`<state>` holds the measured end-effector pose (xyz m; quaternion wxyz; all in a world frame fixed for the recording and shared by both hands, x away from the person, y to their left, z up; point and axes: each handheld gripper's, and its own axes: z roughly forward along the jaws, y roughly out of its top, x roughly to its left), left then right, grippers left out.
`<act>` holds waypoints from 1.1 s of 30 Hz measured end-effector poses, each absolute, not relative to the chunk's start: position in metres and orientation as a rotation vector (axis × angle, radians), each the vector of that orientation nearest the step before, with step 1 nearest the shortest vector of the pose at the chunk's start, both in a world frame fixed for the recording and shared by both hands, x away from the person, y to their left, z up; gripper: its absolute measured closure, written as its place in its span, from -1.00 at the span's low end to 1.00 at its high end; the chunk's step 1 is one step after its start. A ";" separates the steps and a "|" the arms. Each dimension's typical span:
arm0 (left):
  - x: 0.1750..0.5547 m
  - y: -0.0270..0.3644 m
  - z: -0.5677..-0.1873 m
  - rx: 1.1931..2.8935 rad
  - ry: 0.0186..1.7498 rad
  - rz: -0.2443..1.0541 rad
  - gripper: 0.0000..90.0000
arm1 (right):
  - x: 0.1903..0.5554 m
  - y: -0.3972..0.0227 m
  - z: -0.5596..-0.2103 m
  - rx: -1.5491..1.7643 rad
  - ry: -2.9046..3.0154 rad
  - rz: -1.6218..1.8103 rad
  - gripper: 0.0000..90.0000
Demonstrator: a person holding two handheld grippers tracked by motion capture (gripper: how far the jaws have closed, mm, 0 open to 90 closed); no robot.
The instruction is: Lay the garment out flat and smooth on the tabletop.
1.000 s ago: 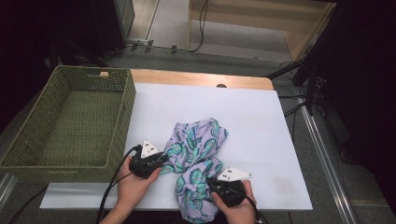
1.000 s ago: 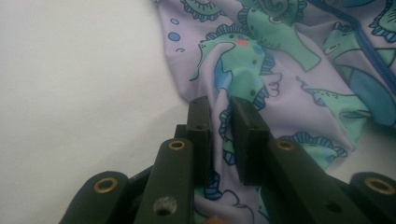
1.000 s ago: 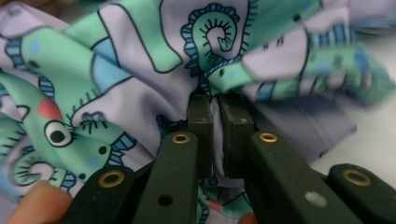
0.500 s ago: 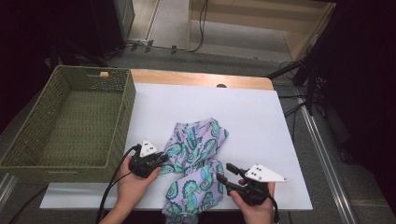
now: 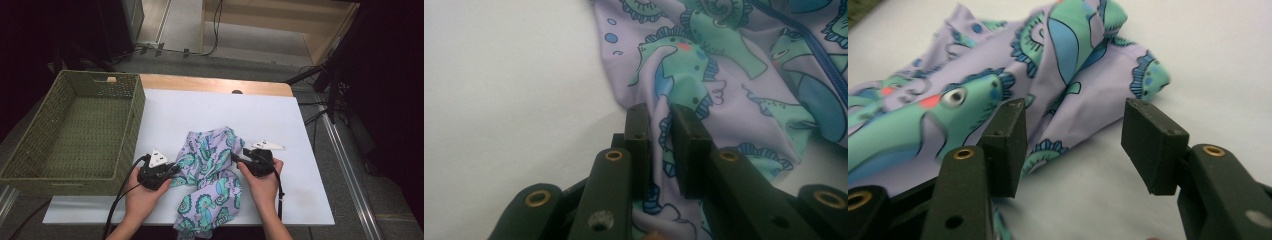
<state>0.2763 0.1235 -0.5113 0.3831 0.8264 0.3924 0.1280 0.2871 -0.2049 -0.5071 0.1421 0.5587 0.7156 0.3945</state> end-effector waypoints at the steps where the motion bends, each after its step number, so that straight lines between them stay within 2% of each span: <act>1: 0.276 0.123 -0.511 2.109 1.000 0.327 0.74 | 0.291 -0.201 -0.509 1.629 2.069 1.120 -0.07; 2: 0.276 0.123 -0.511 2.110 1.001 0.330 0.74 | 0.294 -0.198 -0.512 1.635 2.078 1.105 0.03; 5: 0.276 0.123 -0.511 2.107 1.003 0.332 0.77 | 0.298 -0.195 -0.517 1.633 2.101 1.078 0.71; 6: 0.276 0.124 -0.511 2.109 1.003 0.332 0.78 | 0.296 -0.197 -0.515 1.618 2.098 1.102 0.86; 7: 0.276 0.124 -0.511 2.108 1.004 0.335 0.79 | 0.293 -0.199 -0.513 1.600 2.082 1.107 0.93; 11: 0.276 0.124 -0.511 2.109 1.006 0.341 0.86 | 0.280 -0.219 -0.498 1.562 1.994 1.132 0.95; 18: 0.276 0.124 -0.511 2.109 1.008 0.346 0.89 | 0.248 -0.277 -0.470 1.567 1.827 1.164 0.94; 24: 0.277 0.124 -0.511 2.108 1.008 0.342 0.90 | 0.219 -0.308 -0.467 1.589 1.765 1.079 0.93; 26: 0.277 0.125 -0.511 2.110 1.009 0.337 0.90 | 0.218 -0.316 -0.478 1.652 1.773 1.008 0.85; 28: 0.277 0.125 -0.511 2.104 1.014 0.335 0.89 | 0.218 -0.324 -0.490 1.730 1.757 0.971 0.62; 29: 0.277 0.125 -0.510 2.103 1.016 0.334 0.86 | 0.218 -0.327 -0.492 1.735 1.746 0.987 0.57; 33: 0.281 0.127 -0.504 2.070 1.001 0.321 0.62 | 0.226 -0.325 -0.480 1.619 1.799 1.094 0.41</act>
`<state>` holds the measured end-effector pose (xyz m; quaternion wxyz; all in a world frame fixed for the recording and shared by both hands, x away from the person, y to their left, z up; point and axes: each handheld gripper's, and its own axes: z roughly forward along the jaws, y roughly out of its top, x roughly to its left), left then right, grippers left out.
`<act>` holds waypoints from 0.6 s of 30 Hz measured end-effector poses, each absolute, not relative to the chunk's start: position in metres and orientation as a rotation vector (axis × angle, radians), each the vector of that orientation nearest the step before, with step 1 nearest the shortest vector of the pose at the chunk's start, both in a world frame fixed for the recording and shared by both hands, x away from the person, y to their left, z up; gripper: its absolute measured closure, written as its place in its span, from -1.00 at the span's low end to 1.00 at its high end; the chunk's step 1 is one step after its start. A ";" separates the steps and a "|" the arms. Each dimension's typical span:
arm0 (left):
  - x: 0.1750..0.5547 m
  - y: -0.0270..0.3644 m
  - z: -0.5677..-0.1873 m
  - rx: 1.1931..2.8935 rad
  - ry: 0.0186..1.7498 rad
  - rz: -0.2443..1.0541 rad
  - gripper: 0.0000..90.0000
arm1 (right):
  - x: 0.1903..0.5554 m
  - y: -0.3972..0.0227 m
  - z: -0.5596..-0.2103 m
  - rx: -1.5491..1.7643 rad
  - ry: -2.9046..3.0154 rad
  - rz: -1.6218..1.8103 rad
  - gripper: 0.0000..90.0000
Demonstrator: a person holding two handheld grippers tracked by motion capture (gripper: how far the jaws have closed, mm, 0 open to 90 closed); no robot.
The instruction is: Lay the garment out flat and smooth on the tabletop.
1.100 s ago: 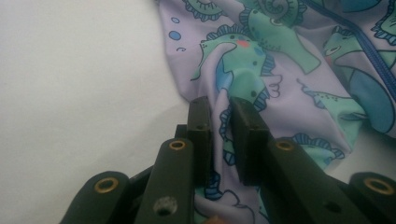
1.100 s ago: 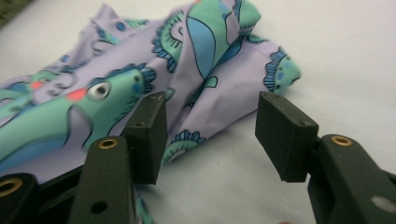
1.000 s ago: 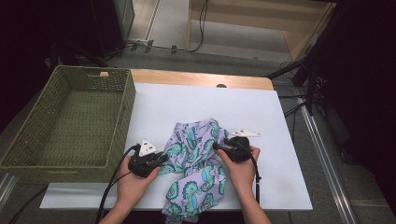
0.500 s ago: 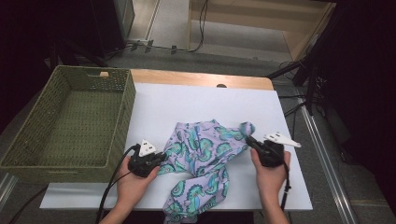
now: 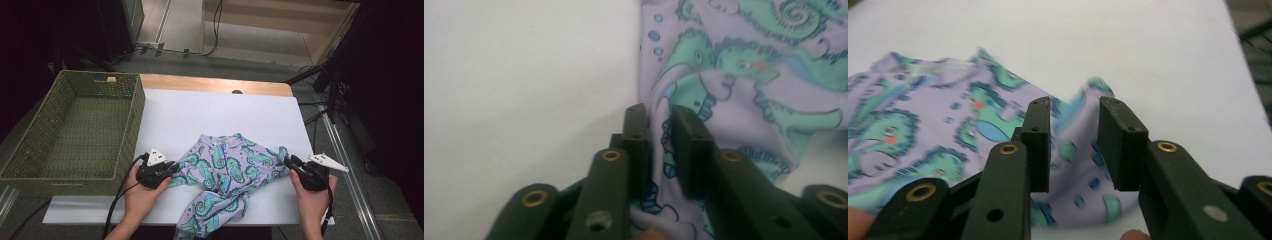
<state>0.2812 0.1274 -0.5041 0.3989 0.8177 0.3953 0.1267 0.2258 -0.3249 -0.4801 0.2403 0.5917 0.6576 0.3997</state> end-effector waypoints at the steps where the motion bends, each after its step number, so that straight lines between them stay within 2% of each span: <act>1: 0.283 0.128 -0.501 2.058 0.999 0.314 0.57 | 0.230 -0.323 -0.478 1.599 1.820 1.104 0.40; 6: 0.294 0.121 -0.485 2.020 0.987 0.314 0.44 | 0.263 -0.305 -0.467 1.492 1.943 1.120 0.39; 10: 0.308 0.111 -0.481 2.022 1.011 0.318 0.36 | 0.292 -0.290 -0.479 1.435 2.054 1.076 0.35; 18: 0.324 0.099 -0.497 2.120 1.052 0.243 0.29 | 0.322 -0.283 -0.513 1.548 2.130 0.965 0.00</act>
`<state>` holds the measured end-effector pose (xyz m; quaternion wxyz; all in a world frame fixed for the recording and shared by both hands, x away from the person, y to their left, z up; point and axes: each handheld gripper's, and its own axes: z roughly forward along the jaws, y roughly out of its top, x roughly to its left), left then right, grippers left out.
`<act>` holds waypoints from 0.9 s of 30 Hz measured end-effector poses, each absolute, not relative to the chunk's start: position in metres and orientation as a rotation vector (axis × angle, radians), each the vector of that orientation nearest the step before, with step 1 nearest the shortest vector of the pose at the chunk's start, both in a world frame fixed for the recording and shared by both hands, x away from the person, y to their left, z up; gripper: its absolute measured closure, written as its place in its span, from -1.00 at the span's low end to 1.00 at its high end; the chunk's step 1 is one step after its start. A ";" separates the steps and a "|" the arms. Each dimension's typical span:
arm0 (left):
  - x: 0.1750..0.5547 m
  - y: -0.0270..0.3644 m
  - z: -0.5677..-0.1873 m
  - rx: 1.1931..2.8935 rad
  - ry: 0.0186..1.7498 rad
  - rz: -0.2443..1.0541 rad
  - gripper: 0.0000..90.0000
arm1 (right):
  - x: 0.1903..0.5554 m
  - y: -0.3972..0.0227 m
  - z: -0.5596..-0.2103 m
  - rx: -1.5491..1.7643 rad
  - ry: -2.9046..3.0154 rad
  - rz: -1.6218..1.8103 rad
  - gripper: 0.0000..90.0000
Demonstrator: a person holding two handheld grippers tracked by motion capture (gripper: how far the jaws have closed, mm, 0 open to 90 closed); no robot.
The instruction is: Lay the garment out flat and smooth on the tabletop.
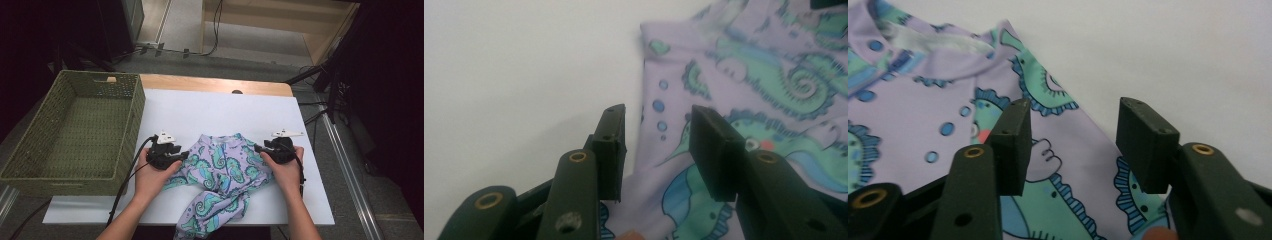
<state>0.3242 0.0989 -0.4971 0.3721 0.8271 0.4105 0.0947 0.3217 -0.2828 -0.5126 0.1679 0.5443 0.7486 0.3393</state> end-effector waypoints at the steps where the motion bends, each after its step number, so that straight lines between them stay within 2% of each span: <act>1: 0.324 0.098 -0.499 2.127 1.055 0.241 0.28 | 0.322 -0.283 -0.515 1.545 2.126 0.945 0.00; 7: 0.319 0.095 -0.504 2.143 1.065 0.262 0.32 | 0.320 -0.283 -0.520 1.482 2.171 0.926 0.03; 9: 0.316 0.094 -0.504 2.150 1.058 0.283 0.43 | 0.318 -0.282 -0.520 1.469 2.180 0.924 0.11; 10: 0.315 0.092 -0.505 2.161 1.041 0.292 0.56 | 0.316 -0.280 -0.520 1.453 2.184 0.913 0.16; 14: 0.311 0.088 -0.505 2.179 1.002 0.279 0.91 | 0.309 -0.276 -0.519 1.424 2.207 0.923 0.57; 17: 0.311 0.086 -0.503 2.201 0.992 0.295 0.97 | 0.308 -0.275 -0.518 1.448 2.220 0.944 0.86; 18: 0.311 0.086 -0.502 2.215 0.986 0.313 0.97 | 0.307 -0.274 -0.517 1.457 2.218 0.940 0.90; 22: 0.316 0.089 -0.490 2.168 0.999 0.354 0.98 | 0.302 -0.273 -0.506 1.429 2.155 0.990 0.92; 27: 0.337 0.094 -0.457 2.042 1.035 0.423 0.98 | 0.307 -0.282 -0.475 1.391 2.036 1.072 0.93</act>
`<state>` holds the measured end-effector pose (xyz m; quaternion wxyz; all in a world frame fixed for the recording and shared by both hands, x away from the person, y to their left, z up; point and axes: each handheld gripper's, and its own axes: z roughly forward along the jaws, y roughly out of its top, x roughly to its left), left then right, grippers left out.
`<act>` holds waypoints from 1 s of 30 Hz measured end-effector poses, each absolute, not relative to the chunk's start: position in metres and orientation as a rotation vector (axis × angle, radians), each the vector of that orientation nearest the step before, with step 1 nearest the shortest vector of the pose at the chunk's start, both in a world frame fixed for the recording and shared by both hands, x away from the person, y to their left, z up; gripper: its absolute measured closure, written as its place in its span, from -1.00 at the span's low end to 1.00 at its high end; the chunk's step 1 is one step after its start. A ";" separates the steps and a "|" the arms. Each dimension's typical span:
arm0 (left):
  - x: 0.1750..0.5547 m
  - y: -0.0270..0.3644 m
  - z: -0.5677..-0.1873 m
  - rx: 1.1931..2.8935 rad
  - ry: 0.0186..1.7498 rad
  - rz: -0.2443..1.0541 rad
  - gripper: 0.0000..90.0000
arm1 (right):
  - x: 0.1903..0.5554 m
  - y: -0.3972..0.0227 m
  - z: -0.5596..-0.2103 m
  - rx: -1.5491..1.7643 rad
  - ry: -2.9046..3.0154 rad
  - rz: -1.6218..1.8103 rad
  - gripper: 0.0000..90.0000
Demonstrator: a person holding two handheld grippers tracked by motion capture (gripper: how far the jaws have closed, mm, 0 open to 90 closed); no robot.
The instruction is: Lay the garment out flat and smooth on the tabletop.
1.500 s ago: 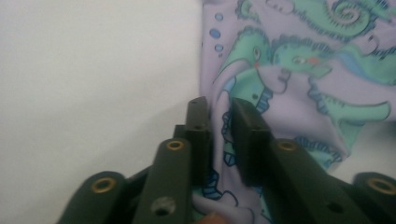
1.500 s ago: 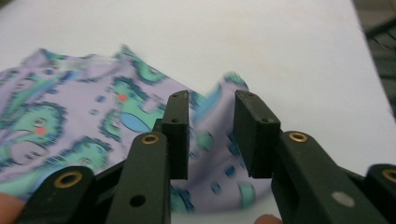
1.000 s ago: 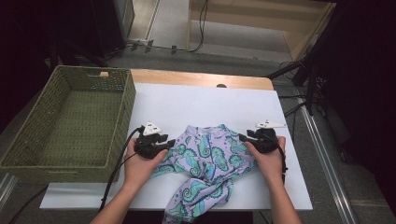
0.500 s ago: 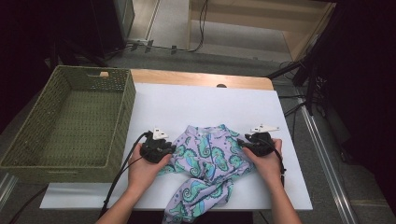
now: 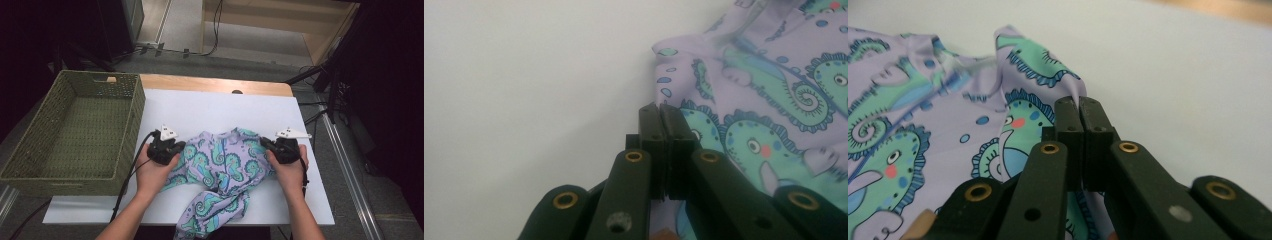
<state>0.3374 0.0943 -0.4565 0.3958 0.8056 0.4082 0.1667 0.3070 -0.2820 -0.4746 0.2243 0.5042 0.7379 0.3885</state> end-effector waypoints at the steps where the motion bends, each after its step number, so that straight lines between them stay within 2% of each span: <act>1: 0.343 0.094 -0.449 2.025 1.040 0.442 0.98 | 0.311 -0.284 -0.465 1.382 2.003 1.082 0.93; 5: 0.376 0.088 -0.421 1.956 1.061 0.490 0.99 | 0.338 -0.290 -0.436 1.378 1.925 1.127 0.93; 7: 0.397 0.080 -0.419 1.957 1.086 0.499 0.98 | 0.359 -0.291 -0.429 1.414 1.887 1.101 0.91; 8: 0.411 0.075 -0.422 1.982 1.114 0.507 0.96 | 0.367 -0.291 -0.429 1.443 1.884 1.096 0.79; 9: 0.418 0.073 -0.424 1.986 1.137 0.516 0.86 | 0.380 -0.291 -0.432 1.503 1.877 1.089 0.49; 10: 0.425 0.073 -0.429 1.968 1.178 0.504 0.65 | 0.386 -0.291 -0.434 1.542 1.872 1.075 0.29; 11: 0.428 0.076 -0.432 1.950 1.207 0.469 0.51 | 0.390 -0.292 -0.437 1.568 1.864 1.071 0.23; 13: 0.424 0.081 -0.438 1.926 1.217 0.425 0.45 | 0.386 -0.295 -0.440 1.564 1.861 1.090 0.15; 16: 0.411 0.085 -0.451 1.958 1.181 0.438 0.42 | 0.374 -0.303 -0.452 1.588 1.863 1.095 0.10; 23: 0.382 0.105 -0.480 1.971 1.201 0.415 0.40 | 0.340 -0.323 -0.478 1.673 1.873 1.053 0.06; 30: 0.369 0.116 -0.499 2.005 1.229 0.428 0.32 | 0.310 -0.332 -0.493 1.699 1.882 1.039 0.00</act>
